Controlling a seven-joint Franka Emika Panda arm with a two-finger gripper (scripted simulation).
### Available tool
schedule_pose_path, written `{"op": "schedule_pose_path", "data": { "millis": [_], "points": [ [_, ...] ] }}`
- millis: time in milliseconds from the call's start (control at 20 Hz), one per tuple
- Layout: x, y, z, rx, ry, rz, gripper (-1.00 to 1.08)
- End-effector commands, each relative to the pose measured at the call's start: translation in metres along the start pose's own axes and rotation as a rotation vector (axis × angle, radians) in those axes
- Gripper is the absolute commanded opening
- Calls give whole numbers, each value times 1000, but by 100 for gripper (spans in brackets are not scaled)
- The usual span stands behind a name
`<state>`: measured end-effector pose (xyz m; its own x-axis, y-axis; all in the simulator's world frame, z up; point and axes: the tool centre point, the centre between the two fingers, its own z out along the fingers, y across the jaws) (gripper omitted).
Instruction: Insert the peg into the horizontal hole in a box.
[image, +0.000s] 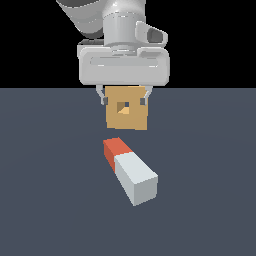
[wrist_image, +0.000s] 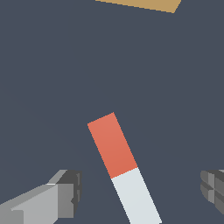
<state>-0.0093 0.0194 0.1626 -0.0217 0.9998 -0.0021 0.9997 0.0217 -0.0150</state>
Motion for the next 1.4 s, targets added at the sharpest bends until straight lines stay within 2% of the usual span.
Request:
{"op": "schedule_pose_path", "data": {
  "millis": [0,600,1350],
  "points": [
    [0,0,0,0,0,0,100],
    [-17,-1,15,-3,0,-70,100],
    [-76,9,67,-12,0,-315,100]
  ]
}}
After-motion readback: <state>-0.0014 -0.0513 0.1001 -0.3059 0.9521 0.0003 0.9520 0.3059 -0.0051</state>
